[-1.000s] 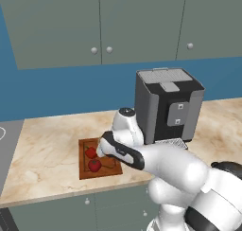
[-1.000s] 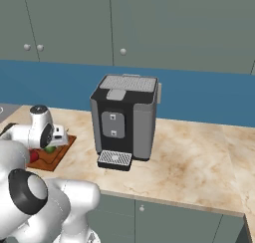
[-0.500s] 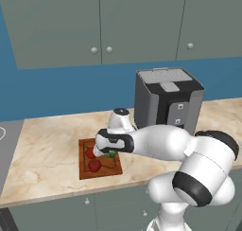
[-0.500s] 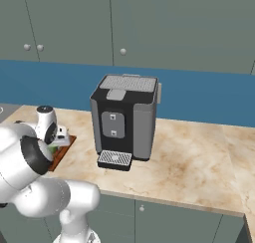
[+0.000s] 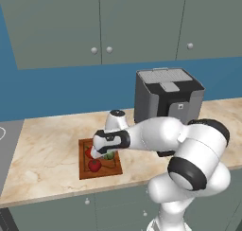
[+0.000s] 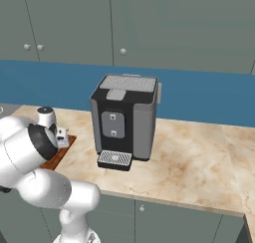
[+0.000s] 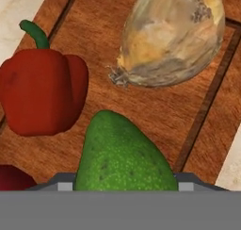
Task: Place the avocado, onion, tomato, and bell pepper on the cutting board.
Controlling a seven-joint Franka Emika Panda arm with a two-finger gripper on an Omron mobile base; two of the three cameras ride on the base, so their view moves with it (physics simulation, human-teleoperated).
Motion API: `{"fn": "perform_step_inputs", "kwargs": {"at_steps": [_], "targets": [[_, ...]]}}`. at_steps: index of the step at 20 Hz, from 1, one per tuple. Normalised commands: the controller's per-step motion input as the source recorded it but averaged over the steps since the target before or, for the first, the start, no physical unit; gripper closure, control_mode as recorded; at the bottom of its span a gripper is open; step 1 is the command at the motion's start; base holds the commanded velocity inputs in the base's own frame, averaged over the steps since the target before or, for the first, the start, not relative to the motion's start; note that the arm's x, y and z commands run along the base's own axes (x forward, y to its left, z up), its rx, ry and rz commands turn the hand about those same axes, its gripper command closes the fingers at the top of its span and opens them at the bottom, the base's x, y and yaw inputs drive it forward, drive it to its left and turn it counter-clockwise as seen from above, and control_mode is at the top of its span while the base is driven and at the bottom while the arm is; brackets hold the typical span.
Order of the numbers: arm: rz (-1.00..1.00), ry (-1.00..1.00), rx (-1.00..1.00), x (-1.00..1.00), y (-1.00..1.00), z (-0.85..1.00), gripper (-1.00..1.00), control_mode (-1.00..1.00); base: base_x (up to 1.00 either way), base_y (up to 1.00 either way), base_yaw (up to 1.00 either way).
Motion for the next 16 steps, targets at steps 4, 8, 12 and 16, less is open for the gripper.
{"fn": "perform_step_inputs", "kwargs": {"at_steps": [4,8,12,16], "targets": [[0.02,-0.02,0.00,0.00,0.00,0.00,-1.00,-1.00,0.00,0.00,0.00],[0.02,-0.12,0.00,-0.06,0.00,0.30,-1.00,-1.00,0.00,0.00,0.00],[0.00,-0.22,0.00,-0.22,0.00,0.64,-1.00,-1.00,0.00,0.00,0.00],[0.00,-0.26,0.00,-0.52,0.00,0.86,-1.00,-1.00,0.00,0.00,0.00]]}}
